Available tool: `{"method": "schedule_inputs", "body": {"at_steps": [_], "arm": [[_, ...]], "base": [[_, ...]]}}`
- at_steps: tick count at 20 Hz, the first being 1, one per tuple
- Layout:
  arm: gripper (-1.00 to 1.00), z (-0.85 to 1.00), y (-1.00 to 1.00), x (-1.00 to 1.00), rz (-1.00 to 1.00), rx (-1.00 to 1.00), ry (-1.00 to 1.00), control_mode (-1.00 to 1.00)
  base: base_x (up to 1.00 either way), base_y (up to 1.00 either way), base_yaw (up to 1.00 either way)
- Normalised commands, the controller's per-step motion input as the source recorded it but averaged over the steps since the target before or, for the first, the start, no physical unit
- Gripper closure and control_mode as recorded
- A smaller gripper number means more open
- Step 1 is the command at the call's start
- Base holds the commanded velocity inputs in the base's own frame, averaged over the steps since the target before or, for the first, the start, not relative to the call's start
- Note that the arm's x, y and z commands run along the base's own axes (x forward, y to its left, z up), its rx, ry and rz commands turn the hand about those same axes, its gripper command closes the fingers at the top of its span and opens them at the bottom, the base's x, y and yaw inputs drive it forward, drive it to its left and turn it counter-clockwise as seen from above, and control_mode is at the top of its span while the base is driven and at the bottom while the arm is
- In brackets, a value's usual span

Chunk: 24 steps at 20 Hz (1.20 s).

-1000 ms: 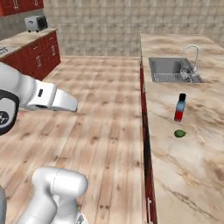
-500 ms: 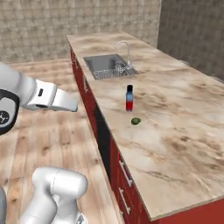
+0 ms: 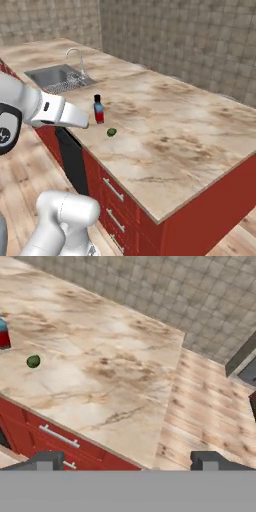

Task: Place the liquor and beer on the top shelf of the fridge to keep them out of children's reach, and place the avocado on lower shelves for easy access.

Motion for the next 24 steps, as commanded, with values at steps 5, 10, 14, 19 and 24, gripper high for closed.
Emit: {"method": "schedule_inputs", "body": {"at_steps": [5,10,14,19,24], "arm": [[-1.0,0.0,0.0,0.0,0.0,0.0,0.0,1.0],[-1.0,0.0,0.0,0.0,0.0,0.0,0.0,1.0],[-1.0,0.0,0.0,0.0,0.0,0.0,0.0,1.0],[-1.0,0.0,0.0,0.0,0.0,0.0,0.0,1.0],[-1.0,0.0,0.0,0.0,0.0,0.0,0.0,1.0]], "base": [[0.16,0.54,-0.47],[0.14,0.79,-0.35],[0.13,0.87,-0.28],[0.18,0.86,-0.24],[0.35,0.53,-0.32]]}}
